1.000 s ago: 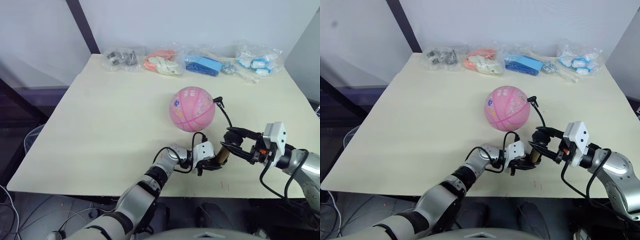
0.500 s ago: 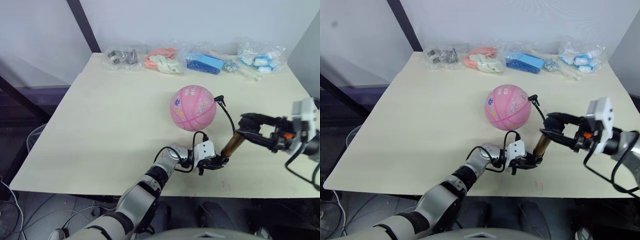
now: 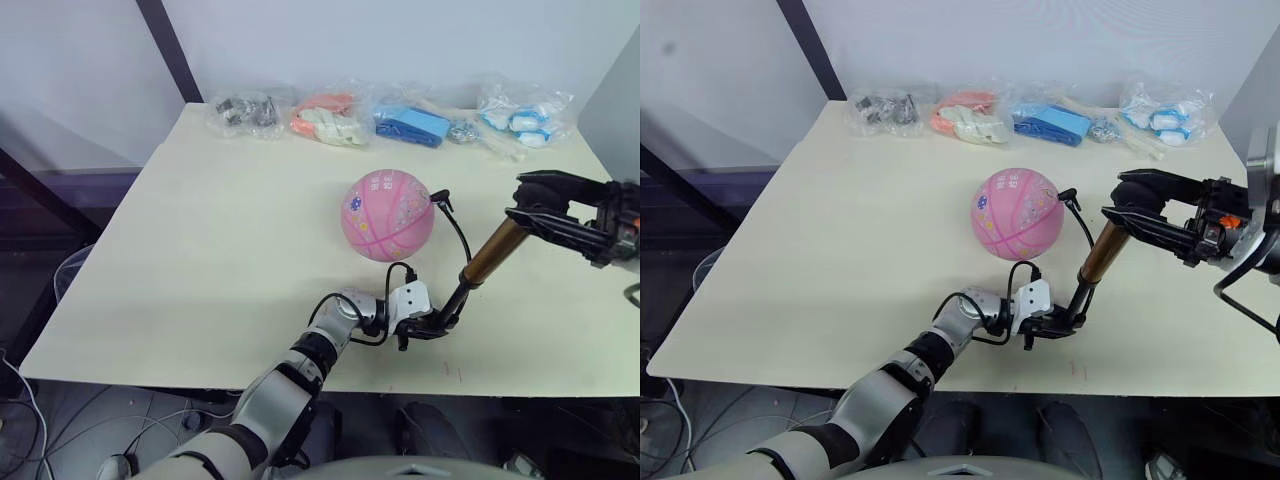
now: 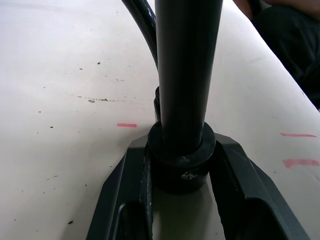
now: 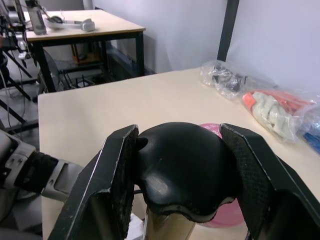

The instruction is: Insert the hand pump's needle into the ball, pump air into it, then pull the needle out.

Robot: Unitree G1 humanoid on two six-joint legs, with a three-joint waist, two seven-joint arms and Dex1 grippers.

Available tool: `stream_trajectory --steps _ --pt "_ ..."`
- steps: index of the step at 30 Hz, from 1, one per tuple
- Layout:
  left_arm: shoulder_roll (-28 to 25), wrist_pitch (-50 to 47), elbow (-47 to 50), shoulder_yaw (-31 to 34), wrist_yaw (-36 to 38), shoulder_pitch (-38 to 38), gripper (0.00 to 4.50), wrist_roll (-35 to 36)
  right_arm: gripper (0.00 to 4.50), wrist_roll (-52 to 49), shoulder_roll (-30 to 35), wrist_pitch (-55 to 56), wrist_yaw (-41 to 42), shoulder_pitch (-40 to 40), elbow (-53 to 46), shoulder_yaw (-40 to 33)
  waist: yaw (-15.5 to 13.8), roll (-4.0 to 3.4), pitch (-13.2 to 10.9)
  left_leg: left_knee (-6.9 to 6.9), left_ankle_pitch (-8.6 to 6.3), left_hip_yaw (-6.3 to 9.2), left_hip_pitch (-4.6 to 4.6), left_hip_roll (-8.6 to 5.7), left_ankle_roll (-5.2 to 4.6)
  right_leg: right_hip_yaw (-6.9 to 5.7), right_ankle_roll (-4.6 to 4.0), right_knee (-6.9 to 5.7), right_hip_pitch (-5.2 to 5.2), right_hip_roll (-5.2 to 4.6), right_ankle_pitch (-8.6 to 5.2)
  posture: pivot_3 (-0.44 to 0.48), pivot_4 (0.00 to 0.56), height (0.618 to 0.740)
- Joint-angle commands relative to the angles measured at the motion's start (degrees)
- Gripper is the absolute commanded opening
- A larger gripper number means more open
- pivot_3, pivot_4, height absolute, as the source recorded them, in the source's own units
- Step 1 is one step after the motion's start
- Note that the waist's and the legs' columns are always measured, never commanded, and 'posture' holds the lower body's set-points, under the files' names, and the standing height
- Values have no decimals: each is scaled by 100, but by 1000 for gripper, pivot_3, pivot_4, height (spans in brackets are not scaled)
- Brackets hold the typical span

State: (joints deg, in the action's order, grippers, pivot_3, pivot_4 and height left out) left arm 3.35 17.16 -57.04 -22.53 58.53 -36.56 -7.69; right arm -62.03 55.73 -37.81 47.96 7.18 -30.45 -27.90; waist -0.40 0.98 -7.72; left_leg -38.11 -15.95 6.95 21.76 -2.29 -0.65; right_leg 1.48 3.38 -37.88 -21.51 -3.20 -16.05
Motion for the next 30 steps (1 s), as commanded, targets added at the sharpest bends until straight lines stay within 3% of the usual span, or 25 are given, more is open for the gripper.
stream_trajectory --steps 1,15,21,25,30 --pt "-145 -238 -332 -163 33 193 1083 -253 2118 653 -248 105 52 -532 -70 623 1 12 8 0 0 2 -2 1 0 -1 0 0 2 2 0 0 150 740" --pt "-148 -280 -230 -157 45 238 1083 -227 2118 3119 -1551 1752 9 -1366 922 2808 45 54 64 6 0 9 -17 2 1 -5 -2 3 11 14 -2 0 150 740" --pt "-180 -283 -219 -174 65 246 1083 -238 2118 2787 -1630 1775 88 -1275 588 2440 98 32 81 7 0 10 -25 1 1 -4 -1 2 18 14 -2 0 150 740" --pt "-185 -271 -250 -208 62 241 1083 -279 2118 2273 -1223 1497 216 -998 175 1843 94 24 73 6 0 10 -22 0 1 -4 -1 3 16 11 -2 0 150 740" --pt "-159 -271 -287 -205 46 228 1083 -276 2118 927 -644 792 181 -330 -124 785 88 -20 37 1 0 8 -7 -4 0 -3 0 2 11 2 -1 0 150 740"
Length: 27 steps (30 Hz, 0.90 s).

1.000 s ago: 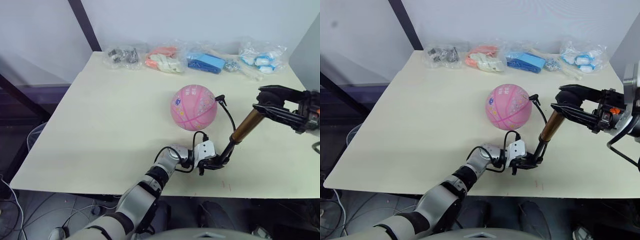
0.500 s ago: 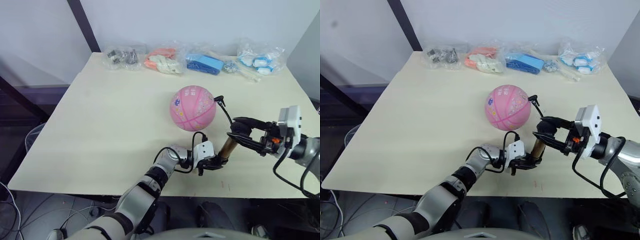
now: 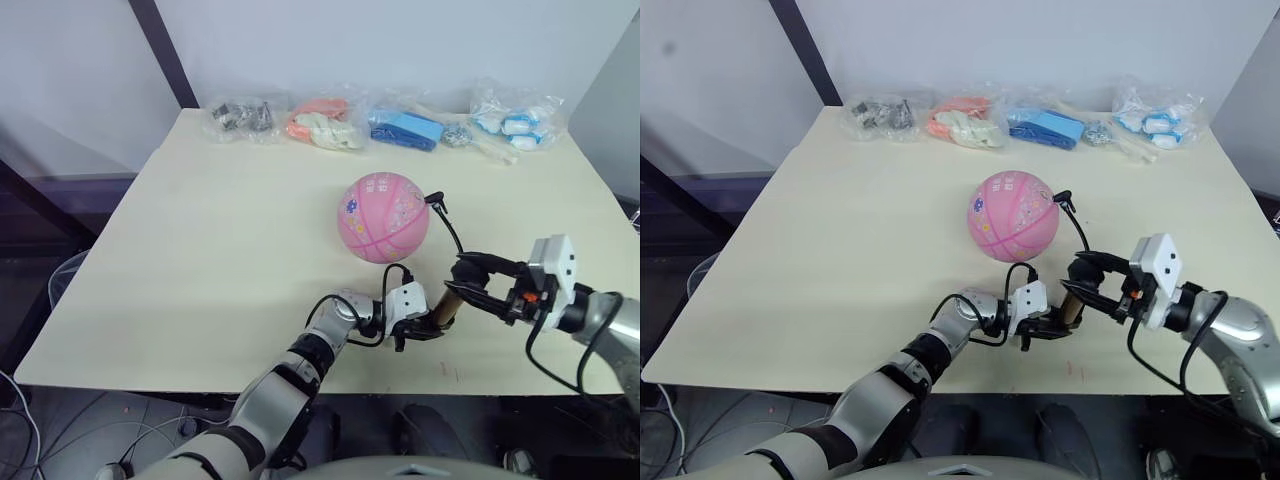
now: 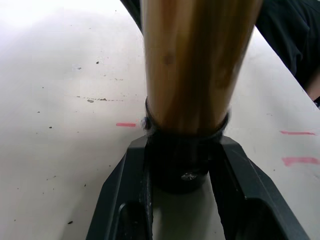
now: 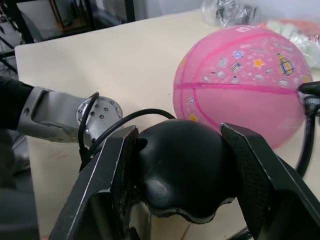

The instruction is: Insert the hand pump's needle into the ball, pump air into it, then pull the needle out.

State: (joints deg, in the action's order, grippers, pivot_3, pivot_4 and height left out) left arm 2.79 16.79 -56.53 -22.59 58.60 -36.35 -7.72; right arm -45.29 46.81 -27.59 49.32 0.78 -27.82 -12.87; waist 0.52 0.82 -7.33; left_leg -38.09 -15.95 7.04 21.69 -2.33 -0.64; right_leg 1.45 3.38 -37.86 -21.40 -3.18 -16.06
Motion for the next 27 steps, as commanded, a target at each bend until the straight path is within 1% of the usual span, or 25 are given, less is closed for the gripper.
stream_trajectory --steps 1,4,8,11,14,18,22,27 --pt "-99 -234 -341 -202 37 207 1083 -275 2118 -982 365 -370 33 447 -373 -904 -9 0 -4 1 0 1 0 0 0 -1 0 0 0 -1 0 0 150 740" --pt "-88 -209 -354 -199 26 218 1083 -275 2118 -1710 604 -633 -116 965 -242 -1390 -27 2 -30 1 0 5 5 1 0 -6 0 1 -2 1 0 0 150 740" --pt "-84 -186 -366 -199 17 218 1083 -276 2118 -2067 890 -915 -237 1414 -96 -1640 -33 -2 -39 -1 0 -1 8 0 0 -2 1 0 -6 -6 1 0 150 740" --pt "-81 -173 -375 -200 14 212 1083 -278 2118 -2034 1044 -1040 -154 1437 -25 -1729 -46 2 -41 -1 0 1 13 0 0 -4 0 0 -10 -6 1 0 150 740" --pt "-79 -164 -379 -201 11 210 1083 -282 2118 -1927 1000 -1058 -91 1296 -7 -1730 -70 2 -41 -2 0 -3 15 0 -1 -1 0 0 -14 -7 1 0 150 740" --pt "-62 -159 -406 -201 -7 194 1083 -285 2118 -1352 667 -886 -23 635 -190 -1278 -95 17 -34 -1 0 -2 12 2 -1 -2 0 0 -13 -4 1 0 150 740" --pt "-51 -148 -427 -201 -24 177 1083 -288 2118 -498 345 -458 -33 -28 -69 -740 -93 32 -20 -1 0 -7 2 3 -1 2 1 -2 -6 -2 1 0 150 740" --pt "-61 -134 -431 -208 -24 177 1083 -298 2118 106 -123 6 -54 -417 50 -63 -93 55 2 0 0 -5 -3 4 -1 0 1 0 -2 3 0 0 150 740"
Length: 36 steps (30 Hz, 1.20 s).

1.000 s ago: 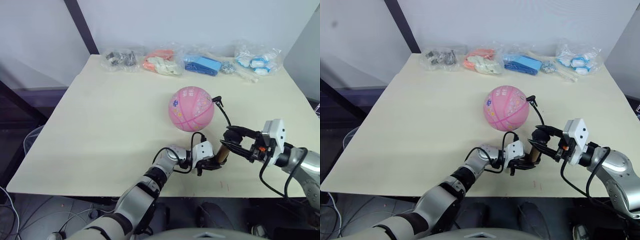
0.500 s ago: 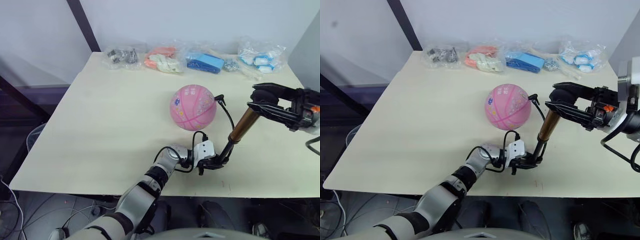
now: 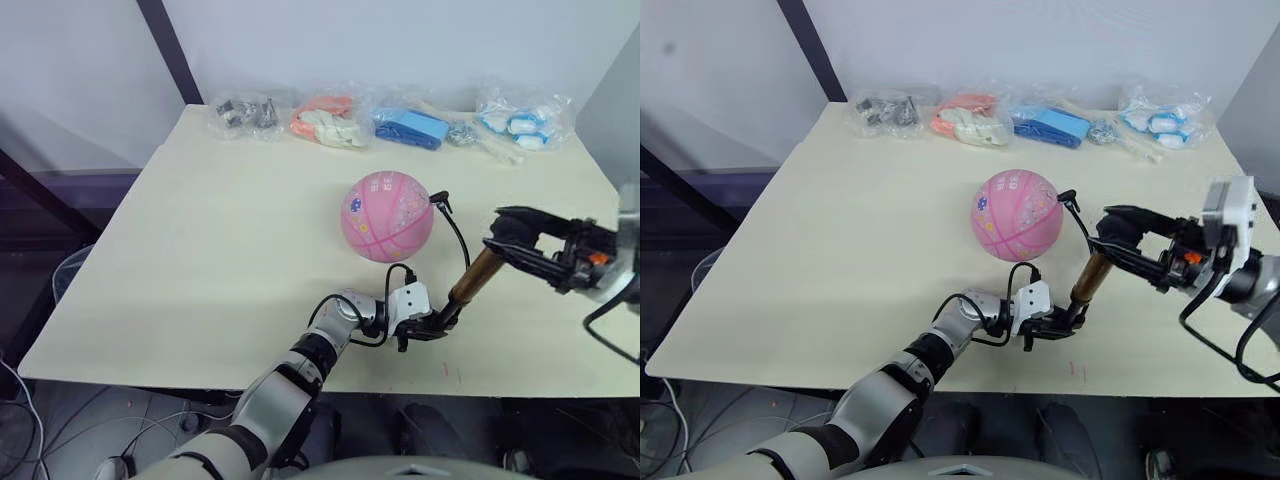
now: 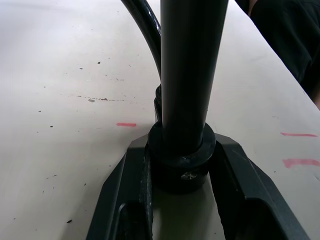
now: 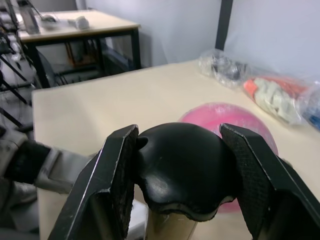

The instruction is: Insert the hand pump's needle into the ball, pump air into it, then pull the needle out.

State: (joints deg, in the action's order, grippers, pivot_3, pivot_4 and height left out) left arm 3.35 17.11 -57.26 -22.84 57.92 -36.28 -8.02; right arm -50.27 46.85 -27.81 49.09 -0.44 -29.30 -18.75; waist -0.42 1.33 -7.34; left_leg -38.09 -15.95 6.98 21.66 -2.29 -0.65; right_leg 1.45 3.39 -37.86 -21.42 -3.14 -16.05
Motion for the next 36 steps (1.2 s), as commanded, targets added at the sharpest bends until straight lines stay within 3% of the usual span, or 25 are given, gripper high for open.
stream_trajectory --steps 1,6,15,18,23,28,36 --pt "-117 -165 -362 -181 41 164 1083 -268 2118 739 -242 130 -33 -363 222 702 1 7 7 0 0 0 0 0 0 0 0 0 0 0 0 0 150 740" --pt "-119 -165 -372 -168 27 152 1083 -263 2118 1481 -762 641 -111 -705 541 1415 2 18 26 1 0 2 -3 0 0 -1 0 2 1 2 0 0 150 740" --pt "-94 -164 -367 -171 31 156 1083 -254 2118 2444 -1544 1317 -461 -837 1267 2017 56 11 63 8 0 4 -22 -2 1 1 0 3 13 5 -1 0 150 740" --pt "-93 -160 -373 -168 24 150 1083 -250 2118 2408 -1583 1238 -580 -765 1160 1988 91 18 72 52 -1 1 -106 -2 0 2 -1 31 82 3 -4 0 150 740" --pt "-130 -140 -375 -164 46 157 1083 -248 2118 1804 -1227 907 -508 -420 603 1411 104 7 66 69 -1 4 -109 -1 0 2 0 40 92 2 -4 0 150 740" --pt "-139 -111 -365 -173 57 169 1083 -259 2118 925 -455 159 -404 80 103 600 94 -29 19 69 -1 6 -93 -2 0 1 -1 44 79 -3 -3 0 150 740" --pt "-126 -85 -381 -163 35 173 1083 -251 2118 -219 483 -890 -437 629 -43 -468 51 -45 -38 69 -1 8 -78 -6 0 -3 1 45 72 -12 -3 0 150 740"
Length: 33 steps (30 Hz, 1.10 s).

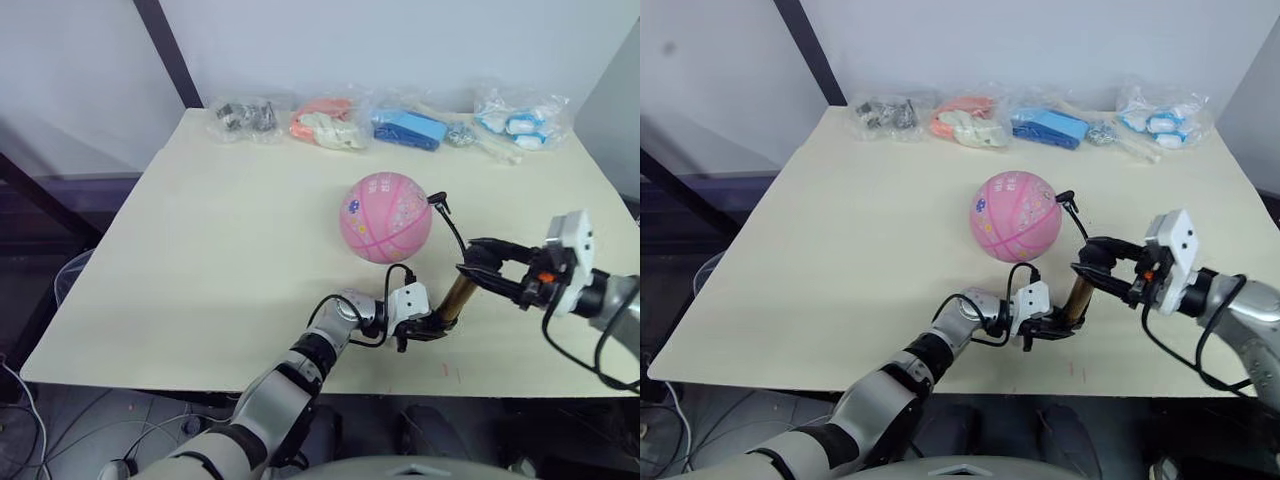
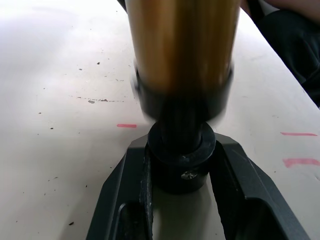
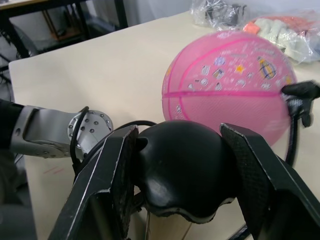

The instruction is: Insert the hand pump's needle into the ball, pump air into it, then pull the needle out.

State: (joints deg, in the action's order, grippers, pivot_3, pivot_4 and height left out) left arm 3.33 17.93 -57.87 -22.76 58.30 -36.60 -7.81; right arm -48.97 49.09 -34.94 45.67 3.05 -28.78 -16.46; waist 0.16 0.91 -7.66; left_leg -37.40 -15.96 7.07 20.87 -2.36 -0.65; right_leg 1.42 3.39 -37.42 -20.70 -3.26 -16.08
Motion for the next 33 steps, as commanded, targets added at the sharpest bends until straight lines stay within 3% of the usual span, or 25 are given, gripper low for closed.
stream_trajectory --steps 1,14,24,33 --pt "-126 -163 -323 -172 -8 206 1083 -274 2118 -377 345 -230 -105 347 -74 -784 -15 -1 -10 0 0 -1 1 0 0 1 0 0 0 -1 0 0 150 740" --pt "-145 -133 -351 -176 -14 184 1083 -276 2118 -964 656 -459 -86 1039 116 -1359 -78 10 -50 -1 1 -7 9 0 0 0 1 0 -10 -6 1 0 150 740" --pt "-146 -137 -340 -174 5 184 1083 -265 2118 -217 -170 74 -62 105 -131 -465 -78 20 -52 0 0 -7 6 0 0 1 2 -2 -11 -5 1 0 150 740" --pt "-149 -145 -350 -163 -10 163 1083 -261 2118 845 -854 926 114 -468 273 596 -69 27 -47 0 0 -6 -6 2 0 1 2 -3 -4 2 1 0 150 740"
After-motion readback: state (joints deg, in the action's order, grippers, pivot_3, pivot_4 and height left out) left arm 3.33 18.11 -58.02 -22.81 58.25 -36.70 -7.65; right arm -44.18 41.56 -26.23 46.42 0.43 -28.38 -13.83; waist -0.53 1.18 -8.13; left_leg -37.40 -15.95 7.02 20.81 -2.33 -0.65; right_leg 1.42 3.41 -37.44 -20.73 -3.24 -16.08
